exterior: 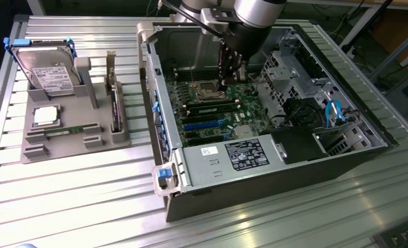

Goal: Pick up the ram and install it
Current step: 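Press down the ram until it locks into place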

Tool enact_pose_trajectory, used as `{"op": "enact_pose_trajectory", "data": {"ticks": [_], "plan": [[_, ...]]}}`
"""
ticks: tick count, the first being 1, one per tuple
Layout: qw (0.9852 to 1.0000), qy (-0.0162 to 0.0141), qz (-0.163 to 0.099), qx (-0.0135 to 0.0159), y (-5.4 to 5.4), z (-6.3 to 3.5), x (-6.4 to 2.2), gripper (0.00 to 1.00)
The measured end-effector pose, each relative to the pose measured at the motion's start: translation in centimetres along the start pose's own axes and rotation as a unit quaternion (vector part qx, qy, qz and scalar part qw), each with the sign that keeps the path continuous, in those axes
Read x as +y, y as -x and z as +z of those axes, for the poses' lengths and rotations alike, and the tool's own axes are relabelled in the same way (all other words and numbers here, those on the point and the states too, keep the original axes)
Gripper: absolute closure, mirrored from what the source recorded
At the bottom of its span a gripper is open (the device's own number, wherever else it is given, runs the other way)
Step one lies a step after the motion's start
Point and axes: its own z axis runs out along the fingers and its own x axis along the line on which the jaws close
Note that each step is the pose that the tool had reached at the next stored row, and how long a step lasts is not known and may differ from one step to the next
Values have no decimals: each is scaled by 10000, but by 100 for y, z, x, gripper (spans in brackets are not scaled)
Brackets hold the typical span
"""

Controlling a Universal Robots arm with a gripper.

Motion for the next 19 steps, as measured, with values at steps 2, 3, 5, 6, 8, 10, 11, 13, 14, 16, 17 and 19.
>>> {"op": "enact_pose_trajectory", "data": {"ticks": [2,3,5,6,8,10,11,13,14,16,17,19], "plan": [[9997,-2,240,-17,0,0,0,89],[9995,-3,307,-22,0,0,0,89],[9991,-4,415,-29,0,0,0,89],[9989,-4,471,-32,0,0,-1,89],[9983,-5,579,-39,0,0,-1,89],[9970,-7,769,-50,0,0,-1,89],[9957,-8,921,-59,0,0,-1,89],[9929,-10,1188,-78,0,1,-1,89],[9911,-11,1330,-87,0,1,-1,89],[9874,-13,1578,-105,0,3,-1,89],[9844,-14,1755,-118,0,5,-2,89],[9804,-16,1967,-133,0,8,-2,89]]}}
